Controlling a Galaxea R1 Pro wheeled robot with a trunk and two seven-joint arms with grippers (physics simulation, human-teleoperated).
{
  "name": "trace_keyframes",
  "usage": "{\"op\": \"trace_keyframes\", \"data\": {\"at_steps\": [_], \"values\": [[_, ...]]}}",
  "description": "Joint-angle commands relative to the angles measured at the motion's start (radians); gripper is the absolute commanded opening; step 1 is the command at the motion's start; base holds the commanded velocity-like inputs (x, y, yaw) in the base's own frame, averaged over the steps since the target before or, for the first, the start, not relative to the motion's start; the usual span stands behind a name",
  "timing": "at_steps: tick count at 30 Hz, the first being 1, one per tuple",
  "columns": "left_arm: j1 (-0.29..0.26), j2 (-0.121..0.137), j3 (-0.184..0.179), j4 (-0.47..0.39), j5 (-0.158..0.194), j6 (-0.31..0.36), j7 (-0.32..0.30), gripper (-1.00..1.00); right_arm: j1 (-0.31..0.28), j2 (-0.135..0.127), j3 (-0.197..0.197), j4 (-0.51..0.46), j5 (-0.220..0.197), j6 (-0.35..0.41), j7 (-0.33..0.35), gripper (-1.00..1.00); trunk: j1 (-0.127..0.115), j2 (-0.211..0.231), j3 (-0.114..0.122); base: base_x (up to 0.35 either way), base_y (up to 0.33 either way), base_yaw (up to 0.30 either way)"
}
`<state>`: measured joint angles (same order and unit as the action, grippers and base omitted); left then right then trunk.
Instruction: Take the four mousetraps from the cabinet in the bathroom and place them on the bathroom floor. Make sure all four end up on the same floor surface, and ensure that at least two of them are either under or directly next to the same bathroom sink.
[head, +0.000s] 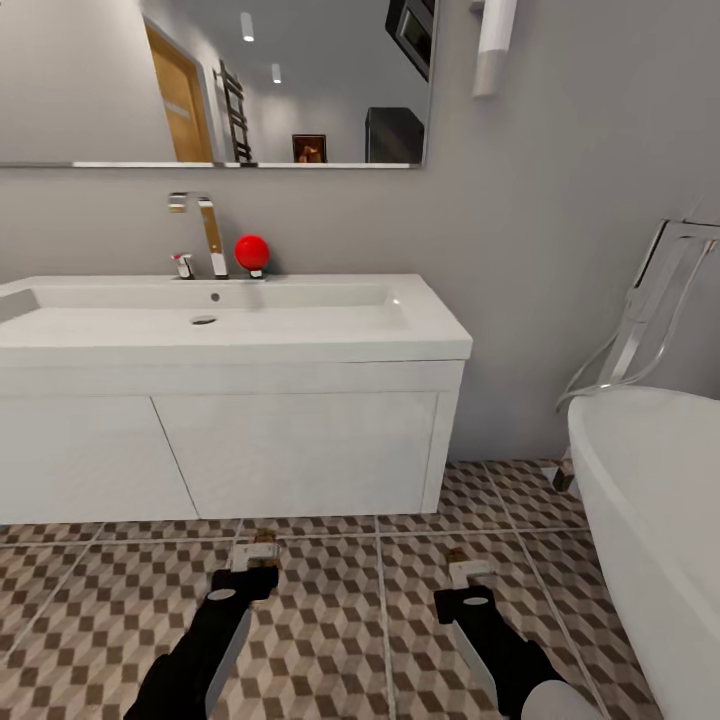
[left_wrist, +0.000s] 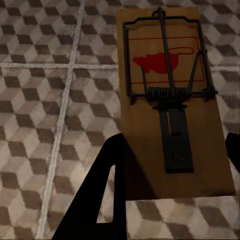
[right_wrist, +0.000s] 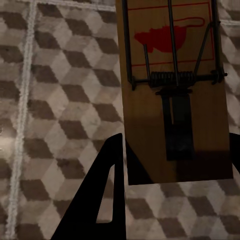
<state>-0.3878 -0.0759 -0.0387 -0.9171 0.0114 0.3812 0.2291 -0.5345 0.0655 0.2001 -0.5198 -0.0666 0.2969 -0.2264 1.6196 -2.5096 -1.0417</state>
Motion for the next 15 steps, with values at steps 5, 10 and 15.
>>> {"op": "trace_keyframes", "data": {"at_steps": [5,10,15], "values": [[0.000,0.006,0.000,0.004,-0.005,0.005,-0.041,-1.00,0.000,0.002,0.007,-0.003,-0.009,0.006,-0.007,-1.00,0.000,0.000,-0.001,0.000,0.266,0.000],[0.000,0.015,0.025,0.006,-0.005,0.006,-0.042,-1.00,0.000,0.004,0.007,-0.003,-0.009,0.009,-0.007,-1.00,0.000,0.000,-0.001,0.000,0.312,0.000],[0.000,0.022,0.082,0.008,-0.006,0.014,-0.040,-1.00,0.000,0.004,0.007,-0.003,-0.010,0.015,-0.007,-1.00,0.000,0.000,-0.001,0.000,0.207,0.000]]}}
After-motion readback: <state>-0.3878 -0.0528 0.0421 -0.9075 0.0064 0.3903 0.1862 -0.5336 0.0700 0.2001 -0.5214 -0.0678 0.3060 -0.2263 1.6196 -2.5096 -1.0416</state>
